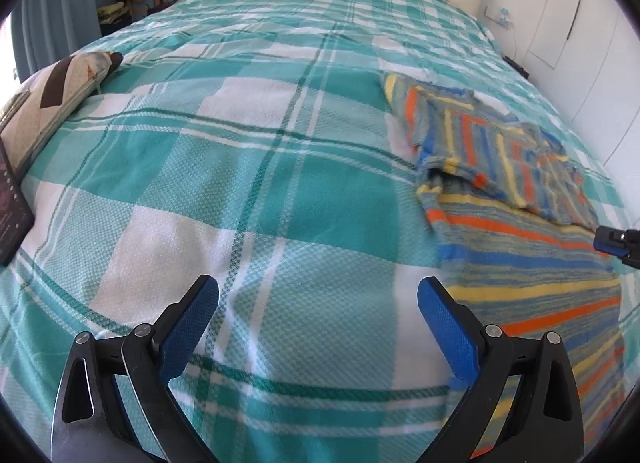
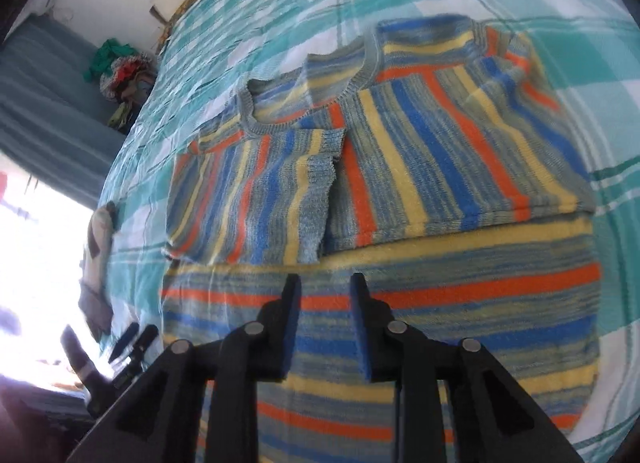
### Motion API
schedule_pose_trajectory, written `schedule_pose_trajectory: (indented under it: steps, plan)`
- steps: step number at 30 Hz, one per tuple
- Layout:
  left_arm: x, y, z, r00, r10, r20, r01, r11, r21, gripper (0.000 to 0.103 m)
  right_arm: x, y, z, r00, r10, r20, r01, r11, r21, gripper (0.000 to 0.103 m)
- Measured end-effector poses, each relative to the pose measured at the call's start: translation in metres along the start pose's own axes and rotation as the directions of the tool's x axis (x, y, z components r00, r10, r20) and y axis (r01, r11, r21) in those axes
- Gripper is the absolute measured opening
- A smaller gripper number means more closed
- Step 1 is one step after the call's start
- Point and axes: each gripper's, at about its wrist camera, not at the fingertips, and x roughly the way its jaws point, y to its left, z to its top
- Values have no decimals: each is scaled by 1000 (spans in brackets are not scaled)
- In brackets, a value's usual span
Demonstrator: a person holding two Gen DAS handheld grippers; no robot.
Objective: Fold small clothes
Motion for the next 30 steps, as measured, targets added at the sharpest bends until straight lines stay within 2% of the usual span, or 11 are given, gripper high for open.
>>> schedule_pose_trajectory:
  steps: [1, 3, 5, 6, 8, 10, 12, 16, 18, 24, 30]
  plan:
    - [-13, -10, 0, 999, -26, 19, 26, 999, 22, 100, -11, 1, -10, 1000, -12, -1, 12, 997, -70, 49]
    - [-36, -39, -6, 996, -84, 25, 81, 992, 96, 100, -26, 2, -39, 998, -50, -36, 42, 978, -206, 50]
    - [-49, -75, -24, 990, -137, -17, 138, 972, 188, 100, -31, 0, -76, 989, -114, -96, 80, 948, -309, 50]
    - [-51, -94, -38, 989, -136, -59, 146, 957, 249, 100, -32, -2, -95, 981, -146, -126, 95, 934, -344, 50]
    - [-46, -127, -73, 984, -80, -162, 137, 916, 378, 100, -36, -8, -134, 965, -210, -157, 135, 912, -388, 50]
    - [-38, -138, -112, 966, -10, -257, 127, 887, 444, 100, -49, -14, -164, 959, -253, -125, 183, 895, -406, 51]
    - [-42, -131, -131, 965, 24, -262, 97, 893, 439, 102, -60, -20, -186, 948, -297, -118, 230, 890, -394, 51]
    - [-47, -118, -128, 958, 26, -287, 86, 924, 373, 102, -66, -22, -211, 931, -362, -52, 308, 852, -423, 52]
    - [-48, -119, -131, 962, 43, -270, 65, 923, 379, 102, -65, -22, -211, 926, -375, -44, 324, 850, -414, 53]
    - [-46, -124, -136, 965, 65, -253, 39, 922, 384, 103, -64, -33, -205, 943, -329, -54, 288, 885, -365, 55]
    - [-47, -125, -139, 968, 69, -241, 30, 922, 385, 103, -62, -26, -210, 939, -342, -35, 305, 876, -373, 56]
